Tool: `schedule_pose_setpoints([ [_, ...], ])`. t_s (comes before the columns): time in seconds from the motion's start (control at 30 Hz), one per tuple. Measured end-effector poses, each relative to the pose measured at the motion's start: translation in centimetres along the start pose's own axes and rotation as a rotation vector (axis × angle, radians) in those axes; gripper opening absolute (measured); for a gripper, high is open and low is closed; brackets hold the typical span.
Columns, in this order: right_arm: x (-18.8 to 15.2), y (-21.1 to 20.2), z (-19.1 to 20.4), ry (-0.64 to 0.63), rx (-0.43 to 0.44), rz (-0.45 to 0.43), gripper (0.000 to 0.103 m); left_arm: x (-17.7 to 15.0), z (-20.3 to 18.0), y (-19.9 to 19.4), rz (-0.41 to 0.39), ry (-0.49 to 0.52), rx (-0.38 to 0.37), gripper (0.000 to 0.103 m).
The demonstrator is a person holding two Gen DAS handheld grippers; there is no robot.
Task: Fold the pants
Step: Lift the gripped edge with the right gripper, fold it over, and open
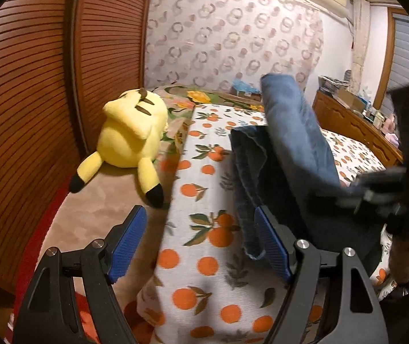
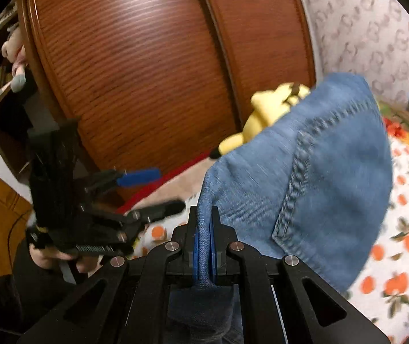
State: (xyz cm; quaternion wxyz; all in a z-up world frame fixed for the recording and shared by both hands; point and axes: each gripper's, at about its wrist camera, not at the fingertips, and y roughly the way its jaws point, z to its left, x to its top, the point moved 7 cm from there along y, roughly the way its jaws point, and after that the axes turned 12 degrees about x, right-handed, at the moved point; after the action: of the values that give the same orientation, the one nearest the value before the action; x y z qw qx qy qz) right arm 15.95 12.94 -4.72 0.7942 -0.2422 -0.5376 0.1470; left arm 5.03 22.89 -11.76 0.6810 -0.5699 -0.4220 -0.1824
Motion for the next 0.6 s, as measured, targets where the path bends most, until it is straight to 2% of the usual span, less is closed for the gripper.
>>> schedule_pose_setpoints([
  [0.17,-0.1,1.8,-1.9,0.036,0.014,0.037,0.006,0.1,0.8,0.1,0.002,-0.016,0.014,0.078],
  [0.23,0.4,1.2,-2.1,0.03,0.011,0.025,0.014,0.3,0.6,-0.1,-0.002,-0.016,0.011,0.078],
  [0.3,1.2,0.3,-2.0,0.011,-0.001,0.012,0.035,0.5,0.4,-0.2,-0.006,-0.012,0.009,0.078],
  [0.5,2.5,-4.1,-1.8,-0.03,-0.056,-0.074,0.046,1.6,-1.2,-1.8,-0.042,-0.003,-0.032,0.078],
  [0.6,3.0,-6.3,-3.6,-0.027,-0.144,-0.11,0.047,1.9,-2.3,-2.3,-0.05,0.013,-0.059,0.078],
])
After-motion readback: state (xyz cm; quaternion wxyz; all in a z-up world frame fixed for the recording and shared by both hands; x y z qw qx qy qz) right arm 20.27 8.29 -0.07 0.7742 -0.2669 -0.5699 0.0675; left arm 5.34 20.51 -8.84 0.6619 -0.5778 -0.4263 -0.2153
